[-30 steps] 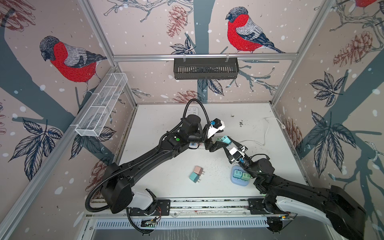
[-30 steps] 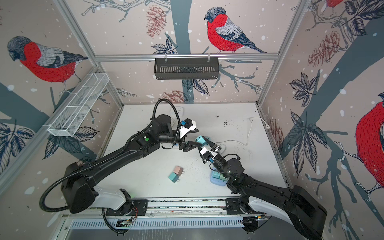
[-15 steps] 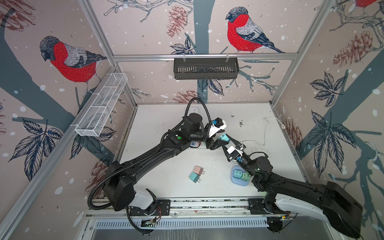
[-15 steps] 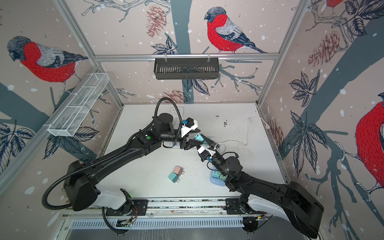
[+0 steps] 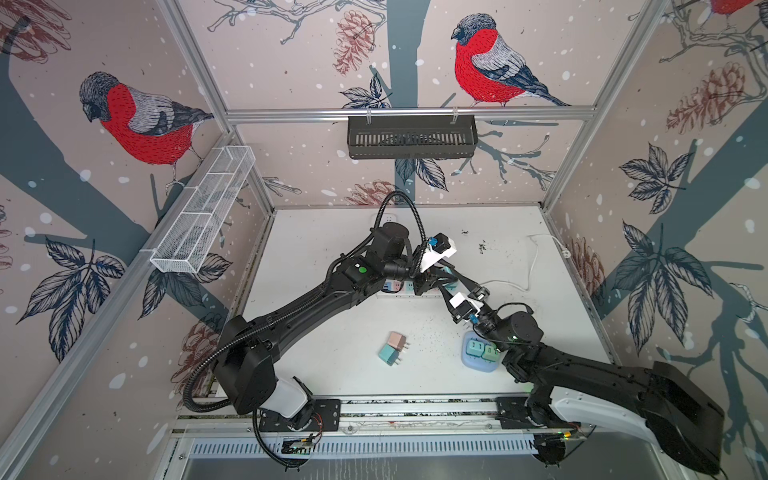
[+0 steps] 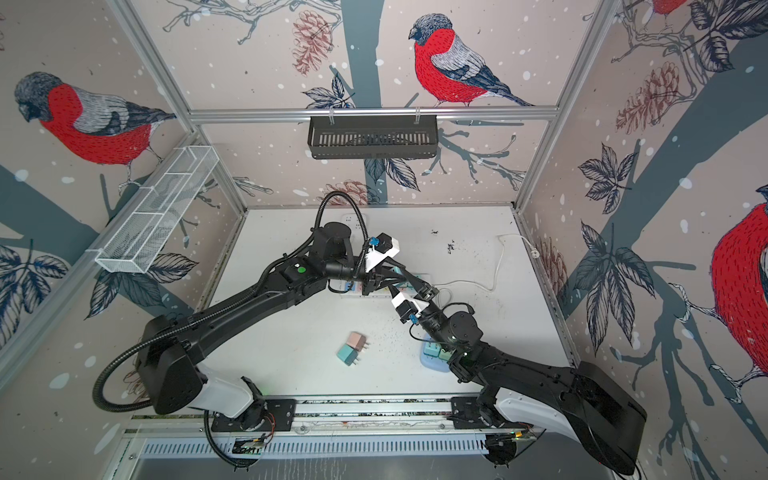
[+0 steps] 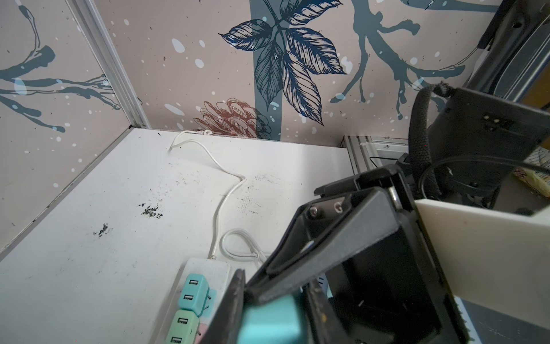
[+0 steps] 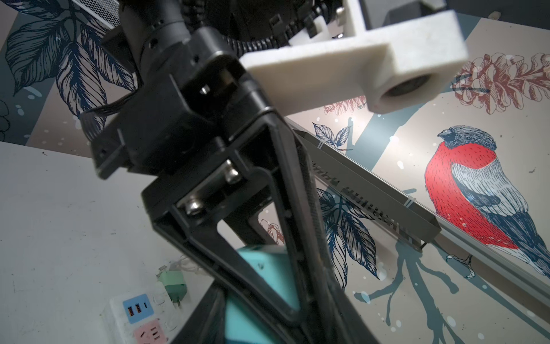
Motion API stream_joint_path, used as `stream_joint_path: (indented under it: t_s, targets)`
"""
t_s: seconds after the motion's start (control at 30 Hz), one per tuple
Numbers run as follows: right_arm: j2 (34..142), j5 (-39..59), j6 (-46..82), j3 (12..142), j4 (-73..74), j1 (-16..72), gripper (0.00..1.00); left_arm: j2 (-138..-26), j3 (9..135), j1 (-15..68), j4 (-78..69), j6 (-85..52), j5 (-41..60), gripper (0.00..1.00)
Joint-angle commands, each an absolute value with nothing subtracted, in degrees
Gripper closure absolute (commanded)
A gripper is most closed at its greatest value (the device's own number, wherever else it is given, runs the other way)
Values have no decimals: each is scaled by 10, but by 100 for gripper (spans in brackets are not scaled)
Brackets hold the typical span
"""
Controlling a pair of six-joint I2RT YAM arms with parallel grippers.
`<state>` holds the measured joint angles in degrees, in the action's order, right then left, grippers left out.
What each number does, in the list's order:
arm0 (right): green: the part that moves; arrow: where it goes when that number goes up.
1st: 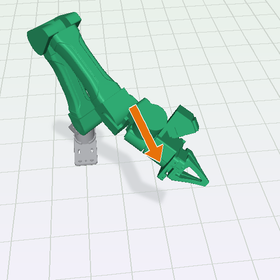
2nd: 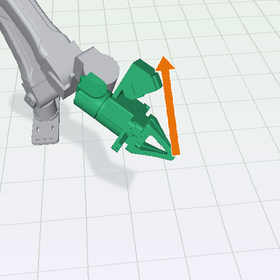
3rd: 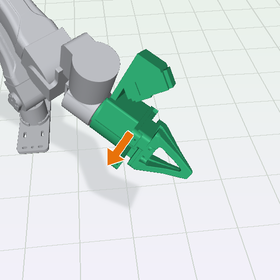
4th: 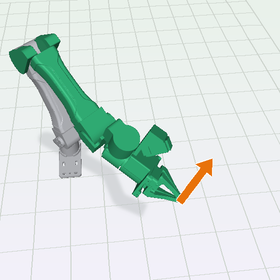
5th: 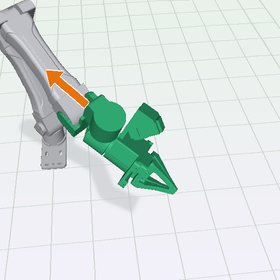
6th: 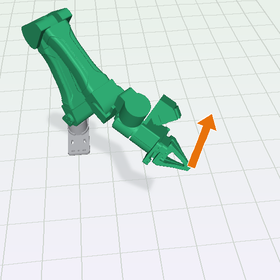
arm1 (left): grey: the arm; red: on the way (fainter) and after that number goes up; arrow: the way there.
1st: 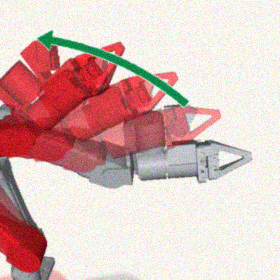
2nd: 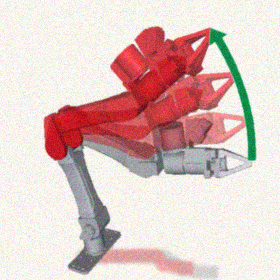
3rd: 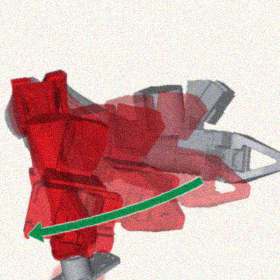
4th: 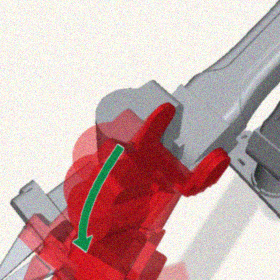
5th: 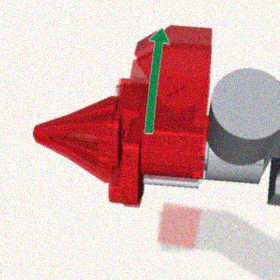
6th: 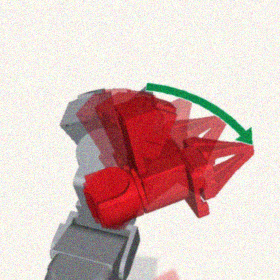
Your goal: Insert the plug
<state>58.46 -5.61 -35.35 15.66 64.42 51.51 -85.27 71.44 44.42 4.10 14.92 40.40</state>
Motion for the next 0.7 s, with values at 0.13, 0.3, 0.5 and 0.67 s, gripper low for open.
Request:
stream_joint_path:
  t_s: [0.13,0.3,0.5,0.67]
  targets:
    - [554,-39,-292,160,648,520,0,-841,700,434,49,169,407,100]
    - [499,-32,-234,151,555,520,0,-813,681,386,24,130,379,100]
    - [418,-153,-44,176,437,520,0,-762,603,374,-28,214,323,100]
    - [325,-221,160,222,323,518,0,-745,534,375,-63,325,293,100]
